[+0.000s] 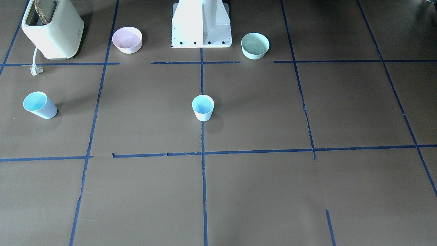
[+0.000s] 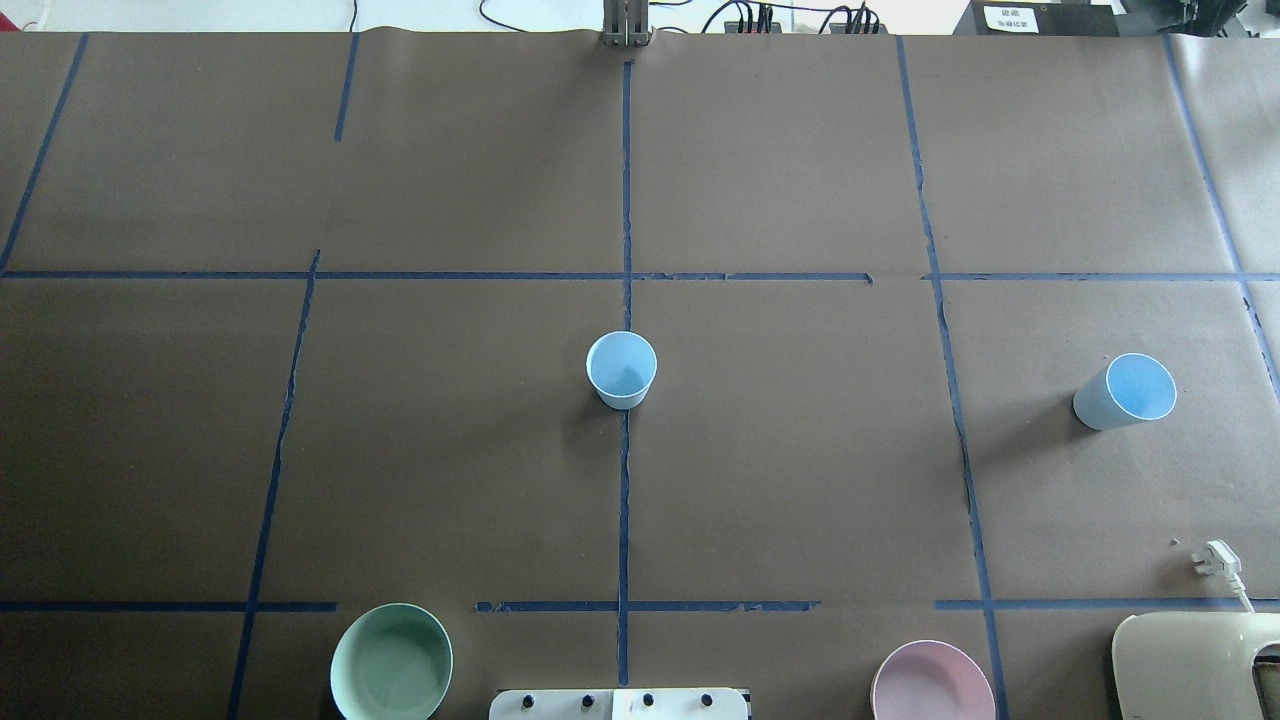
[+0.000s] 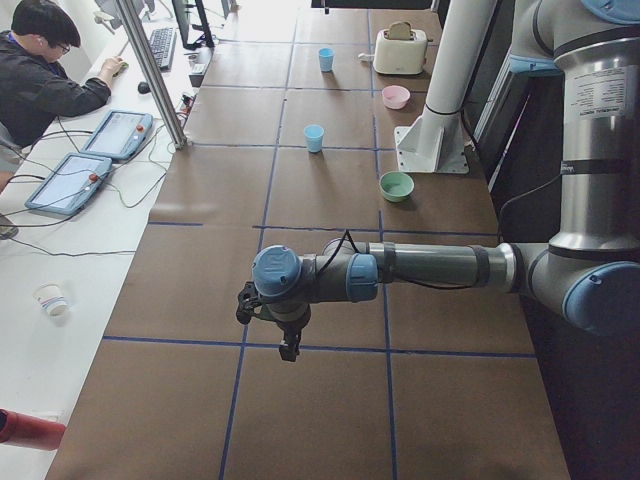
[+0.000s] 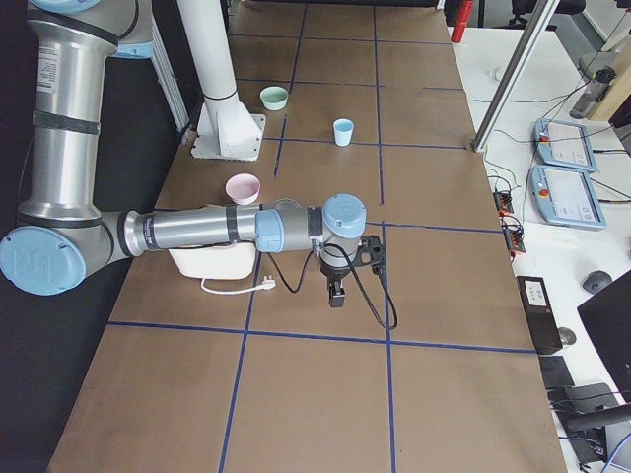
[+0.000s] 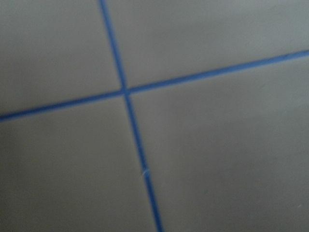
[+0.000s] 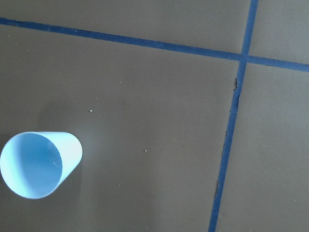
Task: Stack blue cups with both arms
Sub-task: 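Lower the right gripper onto the other light blue cup and grasp it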
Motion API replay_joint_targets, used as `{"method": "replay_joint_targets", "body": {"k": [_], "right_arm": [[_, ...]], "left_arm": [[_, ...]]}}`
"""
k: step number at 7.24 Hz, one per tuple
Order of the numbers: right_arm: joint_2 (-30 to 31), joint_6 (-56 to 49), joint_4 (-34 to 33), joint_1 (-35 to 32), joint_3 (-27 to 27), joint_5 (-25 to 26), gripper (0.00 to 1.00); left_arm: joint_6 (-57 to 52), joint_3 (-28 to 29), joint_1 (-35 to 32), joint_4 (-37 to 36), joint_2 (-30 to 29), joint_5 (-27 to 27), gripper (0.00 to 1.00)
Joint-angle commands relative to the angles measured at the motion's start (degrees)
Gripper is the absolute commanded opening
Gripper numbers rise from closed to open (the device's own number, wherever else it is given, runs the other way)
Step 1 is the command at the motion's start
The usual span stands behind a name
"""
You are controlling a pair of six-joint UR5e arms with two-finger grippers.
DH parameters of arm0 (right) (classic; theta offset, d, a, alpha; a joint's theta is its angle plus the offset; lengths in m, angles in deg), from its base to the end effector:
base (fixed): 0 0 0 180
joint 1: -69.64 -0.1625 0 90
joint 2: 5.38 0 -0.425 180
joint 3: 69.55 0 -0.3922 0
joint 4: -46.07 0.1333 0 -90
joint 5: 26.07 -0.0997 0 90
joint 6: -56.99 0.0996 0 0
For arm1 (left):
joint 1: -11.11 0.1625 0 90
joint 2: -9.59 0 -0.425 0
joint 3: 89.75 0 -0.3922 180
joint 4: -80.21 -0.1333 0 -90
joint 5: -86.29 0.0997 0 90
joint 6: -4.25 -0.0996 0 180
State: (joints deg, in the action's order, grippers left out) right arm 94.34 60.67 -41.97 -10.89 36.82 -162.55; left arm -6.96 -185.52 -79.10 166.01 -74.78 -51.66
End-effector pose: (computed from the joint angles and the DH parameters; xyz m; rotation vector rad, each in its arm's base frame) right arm -0.0100 -0.4309 0.5889 0.0483 -0.8214 -0.1562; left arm -0.0610 -0.4450 0.6581 0.0169 0.8398 0.1509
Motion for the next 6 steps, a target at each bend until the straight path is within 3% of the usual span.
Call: {"method": "replay_joint_targets", "body": {"k": [1,3,6], "right_arm": [[3.4,18.0,18.5,5.8,-0.2,0.4,1.00],[2.9,32.7,26.9,15.5,-0.3,7.7,1.00],[2.4,33.1,33.4,18.9,-6.5,8.4,1.00]], "left_arm": [[0.0,-0.1,-0.1,0.3,0.3,-0.1,1.00],[0.0,0.0,-0.1,0.3,0.3,-0.1,1.00],[0.0,-0.1,-0.1,0.3,0.3,-0.1,1.00]]}}
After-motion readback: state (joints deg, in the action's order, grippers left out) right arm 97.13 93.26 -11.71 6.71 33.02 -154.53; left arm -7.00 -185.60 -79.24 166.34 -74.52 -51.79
